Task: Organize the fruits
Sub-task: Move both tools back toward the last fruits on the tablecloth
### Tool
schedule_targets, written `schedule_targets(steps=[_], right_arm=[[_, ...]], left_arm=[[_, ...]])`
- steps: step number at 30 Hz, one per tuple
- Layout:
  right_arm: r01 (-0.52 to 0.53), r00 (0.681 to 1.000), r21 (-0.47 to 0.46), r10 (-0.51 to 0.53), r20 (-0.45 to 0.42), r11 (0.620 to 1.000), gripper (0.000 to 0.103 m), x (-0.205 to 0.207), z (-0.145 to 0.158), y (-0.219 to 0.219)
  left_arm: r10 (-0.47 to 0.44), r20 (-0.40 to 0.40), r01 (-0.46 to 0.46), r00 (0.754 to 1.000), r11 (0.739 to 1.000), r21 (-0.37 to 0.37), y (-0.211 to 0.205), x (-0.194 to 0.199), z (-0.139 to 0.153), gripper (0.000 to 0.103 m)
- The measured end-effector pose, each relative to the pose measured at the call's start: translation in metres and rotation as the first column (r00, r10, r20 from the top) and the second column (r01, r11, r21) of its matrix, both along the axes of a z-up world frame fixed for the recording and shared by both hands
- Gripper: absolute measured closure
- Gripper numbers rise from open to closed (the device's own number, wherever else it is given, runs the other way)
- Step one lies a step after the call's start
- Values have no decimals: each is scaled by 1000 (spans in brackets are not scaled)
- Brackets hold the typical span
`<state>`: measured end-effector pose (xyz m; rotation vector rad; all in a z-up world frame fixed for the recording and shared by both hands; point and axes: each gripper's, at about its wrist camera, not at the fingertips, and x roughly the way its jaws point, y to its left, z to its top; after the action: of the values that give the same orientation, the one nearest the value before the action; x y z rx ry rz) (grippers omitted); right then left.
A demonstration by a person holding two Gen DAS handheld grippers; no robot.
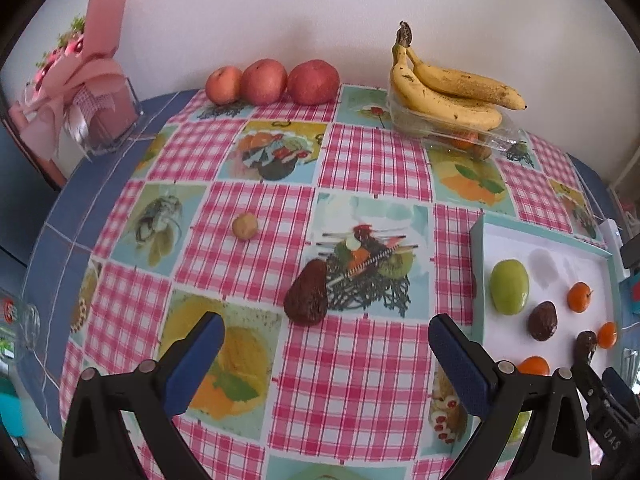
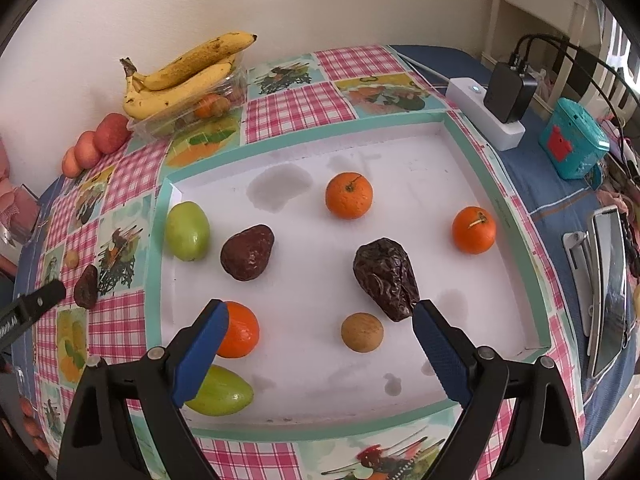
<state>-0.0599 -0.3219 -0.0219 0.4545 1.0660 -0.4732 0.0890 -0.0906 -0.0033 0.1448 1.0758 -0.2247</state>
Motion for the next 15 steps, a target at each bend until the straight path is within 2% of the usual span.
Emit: schedule_targets(steps=[6, 10, 15], right_arm=[[-10, 1000, 7, 10, 11, 1000, 10, 8, 3, 4], [-22, 999, 15, 22, 27, 1000, 10, 17, 11, 9], [-44, 997, 22, 43, 57, 999, 10, 38, 26, 17]], left_arm=[[8, 12, -8, 1000, 1000, 30, -2, 15, 3, 0], [-8, 16, 8, 1000, 1000, 8, 3, 29, 7, 0], [-28, 59, 27, 998, 1000, 12, 18, 45, 11, 0]])
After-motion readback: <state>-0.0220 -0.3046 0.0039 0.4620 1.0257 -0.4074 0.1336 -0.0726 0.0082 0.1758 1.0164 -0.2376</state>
